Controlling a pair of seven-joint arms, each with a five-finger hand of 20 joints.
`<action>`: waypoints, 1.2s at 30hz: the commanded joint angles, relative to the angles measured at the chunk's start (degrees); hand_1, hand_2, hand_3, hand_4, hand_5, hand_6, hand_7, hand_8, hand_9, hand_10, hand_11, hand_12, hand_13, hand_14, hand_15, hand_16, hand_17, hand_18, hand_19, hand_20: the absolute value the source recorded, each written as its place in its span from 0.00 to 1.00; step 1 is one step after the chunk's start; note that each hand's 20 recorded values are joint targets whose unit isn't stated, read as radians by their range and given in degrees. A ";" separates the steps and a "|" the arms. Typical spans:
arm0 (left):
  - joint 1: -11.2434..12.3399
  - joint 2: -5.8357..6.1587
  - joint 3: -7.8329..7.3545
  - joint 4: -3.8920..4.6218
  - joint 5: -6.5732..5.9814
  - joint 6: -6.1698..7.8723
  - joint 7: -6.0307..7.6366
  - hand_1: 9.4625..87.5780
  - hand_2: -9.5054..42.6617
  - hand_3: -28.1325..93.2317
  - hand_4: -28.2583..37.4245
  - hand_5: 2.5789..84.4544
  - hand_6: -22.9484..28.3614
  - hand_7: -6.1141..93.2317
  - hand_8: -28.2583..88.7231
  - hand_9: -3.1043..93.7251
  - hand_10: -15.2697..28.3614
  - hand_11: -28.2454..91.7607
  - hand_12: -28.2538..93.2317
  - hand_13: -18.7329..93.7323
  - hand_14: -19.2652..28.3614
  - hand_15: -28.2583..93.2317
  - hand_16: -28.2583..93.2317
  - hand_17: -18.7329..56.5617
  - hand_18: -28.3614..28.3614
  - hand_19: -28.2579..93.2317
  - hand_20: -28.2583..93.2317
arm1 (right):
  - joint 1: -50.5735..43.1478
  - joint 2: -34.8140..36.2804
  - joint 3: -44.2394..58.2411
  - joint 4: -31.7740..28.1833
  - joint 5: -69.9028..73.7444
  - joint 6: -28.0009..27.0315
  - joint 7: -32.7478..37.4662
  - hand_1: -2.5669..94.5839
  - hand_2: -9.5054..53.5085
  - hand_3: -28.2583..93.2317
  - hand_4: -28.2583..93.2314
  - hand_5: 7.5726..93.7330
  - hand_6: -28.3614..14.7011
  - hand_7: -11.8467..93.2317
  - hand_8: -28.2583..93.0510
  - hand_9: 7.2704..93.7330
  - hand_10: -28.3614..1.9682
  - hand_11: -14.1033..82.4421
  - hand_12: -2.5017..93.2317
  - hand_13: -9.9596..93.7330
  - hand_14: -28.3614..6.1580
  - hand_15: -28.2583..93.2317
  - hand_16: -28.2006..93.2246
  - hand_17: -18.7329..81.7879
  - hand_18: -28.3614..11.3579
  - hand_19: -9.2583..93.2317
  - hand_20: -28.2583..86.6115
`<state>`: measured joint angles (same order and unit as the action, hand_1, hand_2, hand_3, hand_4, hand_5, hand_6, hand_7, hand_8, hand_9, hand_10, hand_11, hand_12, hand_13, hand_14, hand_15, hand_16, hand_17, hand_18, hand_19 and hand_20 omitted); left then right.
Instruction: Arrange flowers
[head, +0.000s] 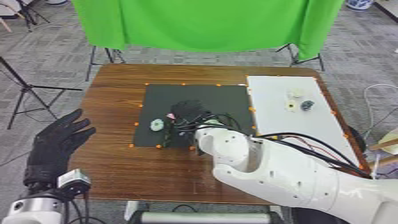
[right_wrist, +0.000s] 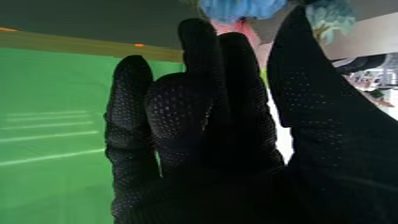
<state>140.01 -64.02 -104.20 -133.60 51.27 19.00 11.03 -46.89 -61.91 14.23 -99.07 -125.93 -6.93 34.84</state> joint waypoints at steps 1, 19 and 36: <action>2.17 -0.27 -0.06 -0.77 -1.07 0.94 0.43 0.20 0.30 0.91 0.13 0.47 0.67 0.22 0.15 0.41 0.80 0.47 0.30 0.42 0.97 0.68 0.14 0.13 0.90 0.73 0.24 | 1.36 2.93 4.91 -3.38 1.45 1.74 -0.77 0.40 0.00 0.97 0.00 0.61 0.65 0.33 0.10 0.68 0.53 0.43 0.18 0.79 0.65 0.90 0.34 0.50 0.23 1.00 0.30; 2.63 0.29 1.01 -1.29 -0.92 1.64 0.80 0.20 0.30 0.91 0.12 0.47 0.67 0.22 0.15 0.41 0.81 0.47 0.30 0.42 0.96 0.68 0.14 0.13 0.90 0.73 0.24 | -5.23 18.63 23.91 -4.76 13.54 -2.77 -2.26 0.35 0.03 0.98 0.00 0.56 0.63 0.33 0.10 0.62 0.47 0.37 0.17 0.75 0.61 0.87 0.32 0.48 0.23 0.98 0.27; 1.99 0.35 1.76 -1.05 -1.06 1.78 1.11 0.20 0.30 0.92 0.12 0.47 0.67 0.22 0.15 0.41 0.80 0.47 0.30 0.41 0.96 0.68 0.14 0.13 0.90 0.73 0.24 | -0.11 29.74 16.28 2.54 17.00 -3.11 4.36 0.35 0.02 0.99 0.00 0.48 0.63 0.33 0.10 0.53 0.48 0.33 0.16 0.76 0.65 0.91 0.32 0.49 0.25 0.99 0.26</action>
<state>141.62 -63.61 -102.75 -134.47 50.49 20.29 11.96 -48.96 -34.27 31.57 -99.08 -109.47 -8.67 36.52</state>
